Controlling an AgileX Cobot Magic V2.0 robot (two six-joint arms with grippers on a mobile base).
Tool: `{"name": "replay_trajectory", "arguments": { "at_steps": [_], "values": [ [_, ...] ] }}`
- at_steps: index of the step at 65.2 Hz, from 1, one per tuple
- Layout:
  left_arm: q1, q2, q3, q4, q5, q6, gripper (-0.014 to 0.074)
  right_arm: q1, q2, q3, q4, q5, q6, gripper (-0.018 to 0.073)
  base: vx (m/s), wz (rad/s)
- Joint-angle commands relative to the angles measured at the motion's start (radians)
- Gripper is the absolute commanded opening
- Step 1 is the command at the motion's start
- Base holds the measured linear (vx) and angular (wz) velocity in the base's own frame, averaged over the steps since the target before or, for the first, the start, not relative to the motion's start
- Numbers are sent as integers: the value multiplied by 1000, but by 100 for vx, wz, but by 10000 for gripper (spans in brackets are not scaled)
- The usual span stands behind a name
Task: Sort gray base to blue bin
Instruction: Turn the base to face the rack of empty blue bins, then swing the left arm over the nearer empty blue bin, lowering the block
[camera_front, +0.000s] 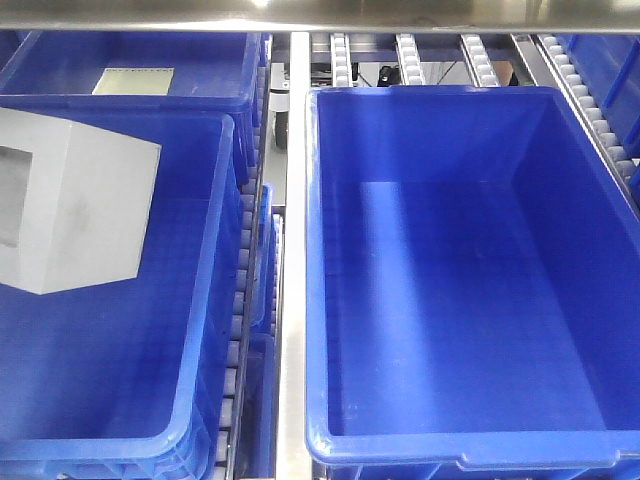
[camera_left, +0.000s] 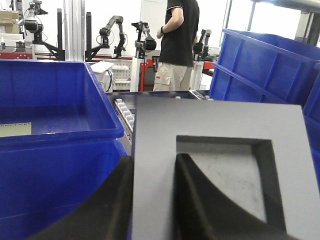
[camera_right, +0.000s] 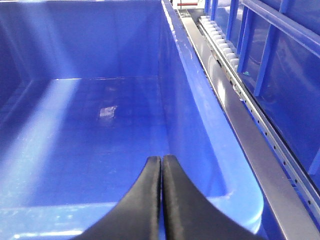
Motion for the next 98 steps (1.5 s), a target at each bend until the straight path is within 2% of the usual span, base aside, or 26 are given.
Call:
{"name": "replay_trajectory", "arguments": {
  "at_steps": [1,35,55,60,71,80,87,92,98],
  "values": [
    [-1,0,-33,-12,-112,-7,-6,-2,3,1,-5,-75,-9,-5,0,0],
    [-1,0,-33,-12,-114,-7,-6,-2,3,1,-5,-75,-9,-5,0,0],
    [-1,0,-33,-13,-162,-7,-6,-2,3,1,-5,-75,-9,-5,0,0],
    [-17,0,-33,-11,-179,-6,-6,-2,3,1,-5,-75,-9,-5,0,0],
    [-122,80,-38,22,-233,-3,-6,-2,3,1,-5,-75,-9,-5,0,0],
    [-266,195,-38,73,-293,-3,-6,-2,3,1,-5,-75,-9,-5,0,0],
    [-390,314,-38,77,-422,-3,-6,-2,3,1,-5,-75,-9,-5,0,0],
    [-457,414,-49,77,-502,-3,-6,-2,3,1,-5,-75,-9,-5,0,0],
    [-514,535,-117,75,-506,-12,-6,-2,3,1,-5,-75,-9,-5,0,0]
  ]
}}
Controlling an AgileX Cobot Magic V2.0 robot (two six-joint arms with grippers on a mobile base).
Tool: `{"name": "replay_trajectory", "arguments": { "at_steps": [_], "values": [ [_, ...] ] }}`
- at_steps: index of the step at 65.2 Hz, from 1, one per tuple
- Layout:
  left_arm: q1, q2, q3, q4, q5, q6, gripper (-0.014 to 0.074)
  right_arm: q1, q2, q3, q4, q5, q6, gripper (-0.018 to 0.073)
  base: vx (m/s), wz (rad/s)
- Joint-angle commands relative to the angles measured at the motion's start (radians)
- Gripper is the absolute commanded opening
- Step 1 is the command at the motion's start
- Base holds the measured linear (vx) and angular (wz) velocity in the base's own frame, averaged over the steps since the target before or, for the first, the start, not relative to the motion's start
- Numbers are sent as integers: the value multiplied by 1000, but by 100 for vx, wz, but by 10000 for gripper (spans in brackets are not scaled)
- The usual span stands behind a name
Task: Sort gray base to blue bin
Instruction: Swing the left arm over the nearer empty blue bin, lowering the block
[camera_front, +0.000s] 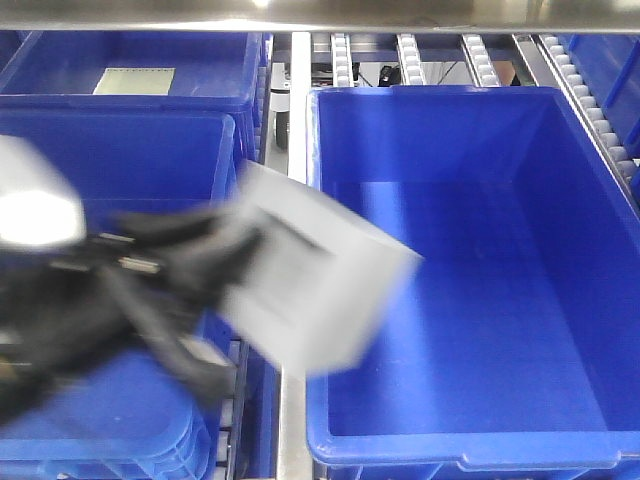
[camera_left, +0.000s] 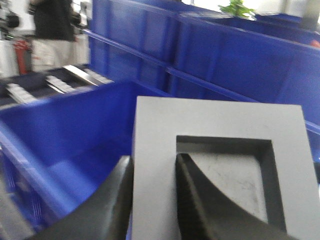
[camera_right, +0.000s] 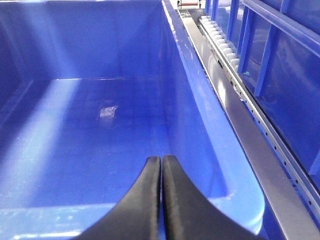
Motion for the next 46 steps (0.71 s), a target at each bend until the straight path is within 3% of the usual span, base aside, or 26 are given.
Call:
{"name": "replay_trajectory", "arguments": {
  "at_steps": [1,10,24,29,37,46],
  "values": [
    [-51,102,-101,-5,-142,-17,-6,-2,3,1,-5,-75,-9,-5,0,0],
    [-92,307,-296,-6,-41,-17,-6,-2,3,1,-5,-75,-9,-5,0,0],
    [-92,631,-651,-12,338,-17,-6,-2,3,1,-5,-75,-9,-5,0,0],
    [-92,734,-757,-12,418,-17,-5,-2,3,1,-5,-75,-9,-5,0,0],
    [-91,850,-862,-12,477,-17,-3,-2,3,1,-5,-75,-9,-5,0,0],
    [-91,909,-892,-12,466,-17,4,-2,3,1,-5,-75,-9,-5,0,0]
  ]
}}
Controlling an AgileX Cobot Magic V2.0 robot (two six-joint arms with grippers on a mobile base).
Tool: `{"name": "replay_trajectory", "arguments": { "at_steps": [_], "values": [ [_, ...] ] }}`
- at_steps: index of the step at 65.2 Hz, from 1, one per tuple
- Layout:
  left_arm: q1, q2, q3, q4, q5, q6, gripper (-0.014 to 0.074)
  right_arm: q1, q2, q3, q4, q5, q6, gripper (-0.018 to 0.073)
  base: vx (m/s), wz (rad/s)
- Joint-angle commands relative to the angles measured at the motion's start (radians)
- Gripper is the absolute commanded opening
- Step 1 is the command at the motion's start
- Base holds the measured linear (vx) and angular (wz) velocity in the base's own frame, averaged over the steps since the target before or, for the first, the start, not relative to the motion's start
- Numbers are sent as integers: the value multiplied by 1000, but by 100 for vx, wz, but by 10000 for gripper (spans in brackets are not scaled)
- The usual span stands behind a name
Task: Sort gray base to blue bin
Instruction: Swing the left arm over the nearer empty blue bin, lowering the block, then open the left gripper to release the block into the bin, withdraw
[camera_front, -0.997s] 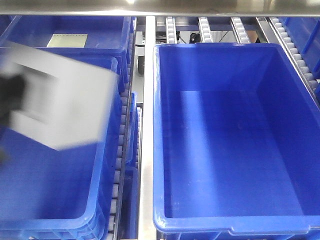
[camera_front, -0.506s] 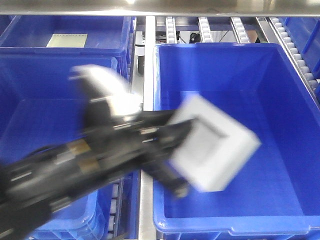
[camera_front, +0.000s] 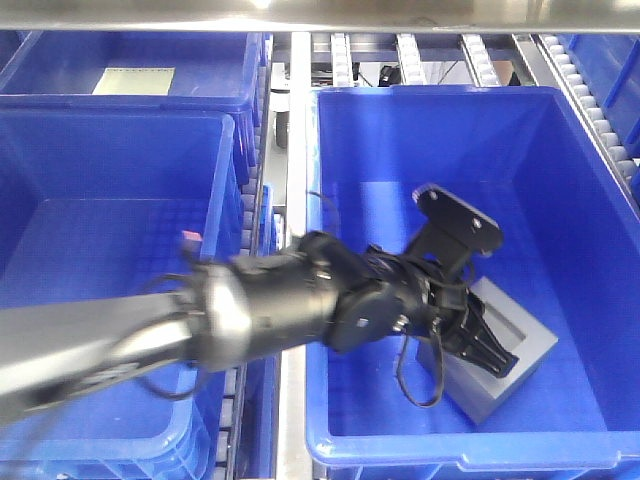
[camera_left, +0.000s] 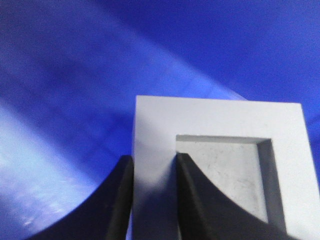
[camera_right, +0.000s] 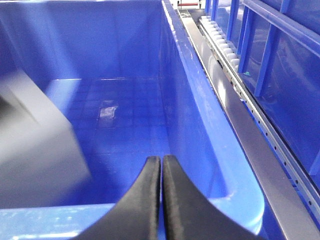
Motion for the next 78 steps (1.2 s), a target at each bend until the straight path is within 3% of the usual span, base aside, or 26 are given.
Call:
{"name": "replay_trajectory", "arguments": {
  "at_steps": [1,18,39,51,59,66,74,78],
  "values": [
    [-5,-36,-51,-10,-85,-12,4,-2,3,1,-5,-75,-9,-5,0,0],
    [-5,16,-50,-10,-71,-11,53,-2,3,1,-5,-75,-9,-5,0,0],
    [-5,23,-50,-10,-67,-10,283,-2,3,1,-5,-75,-9,-5,0,0],
    [-5,10,-50,-9,-53,-9,326,-2,3,1,-5,-75,-9,-5,0,0],
    [-5,-34,-50,-8,18,-9,302,-2,3,1,-5,-75,-9,-5,0,0],
    [-5,-81,-50,4,97,-9,191,-2,3,1,-5,-75,-9,-5,0,0],
    [-5,-146,-50,46,143,-6,1,-2,3,1,-5,-75,-9,-5,0,0],
    [-5,-181,-50,46,150,-2,-9,-2,3,1,-5,-75,-9,-5,0,0]
  ]
}}
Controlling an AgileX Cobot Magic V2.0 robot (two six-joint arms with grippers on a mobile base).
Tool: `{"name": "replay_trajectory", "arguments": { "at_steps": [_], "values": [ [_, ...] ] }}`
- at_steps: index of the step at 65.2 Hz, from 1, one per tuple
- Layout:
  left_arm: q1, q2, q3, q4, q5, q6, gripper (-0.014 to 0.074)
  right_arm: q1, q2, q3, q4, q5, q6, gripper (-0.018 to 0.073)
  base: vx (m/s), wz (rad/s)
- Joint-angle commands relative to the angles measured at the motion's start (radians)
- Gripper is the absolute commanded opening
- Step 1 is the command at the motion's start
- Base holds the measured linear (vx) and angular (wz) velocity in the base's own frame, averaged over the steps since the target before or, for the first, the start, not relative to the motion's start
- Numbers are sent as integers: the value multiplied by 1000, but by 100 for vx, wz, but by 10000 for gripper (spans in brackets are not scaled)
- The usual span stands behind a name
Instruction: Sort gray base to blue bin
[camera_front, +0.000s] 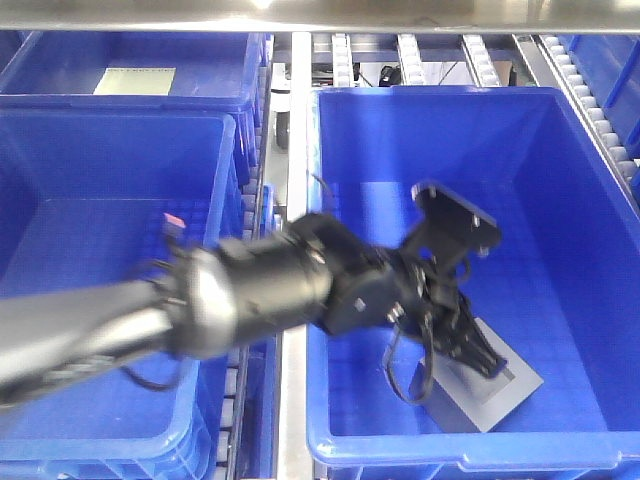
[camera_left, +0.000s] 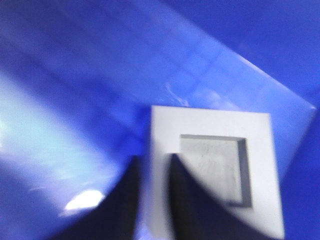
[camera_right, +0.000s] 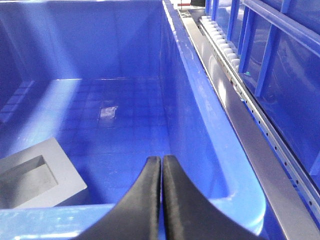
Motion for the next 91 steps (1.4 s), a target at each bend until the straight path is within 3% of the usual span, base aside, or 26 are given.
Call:
{"name": "replay_trajectory", "arguments": {
  "at_steps": [1,17,51,65,81,91],
  "values": [
    [-5,-114,-32,10,-28,1,-9,-2,3,1,-5,-74,-9,-5,0,0],
    [-5,-217,-6,7,42,1,-7,-2,3,1,-5,-74,-9,-5,0,0],
    [-5,-776,558,2,-86,-11,-1,-2,3,1,-5,-74,-9,-5,0,0],
    [-5,-1068,774,-4,-184,-84,1,-2,3,1,-5,-74,-9,-5,0,0],
    [-5,-1357,984,-4,-265,-88,1,-2,3,1,-5,-74,-9,-5,0,0],
    [-5,-1478,1074,-2,-259,-88,2,-2,3,1,-5,-74,-9,-5,0,0]
  ]
}}
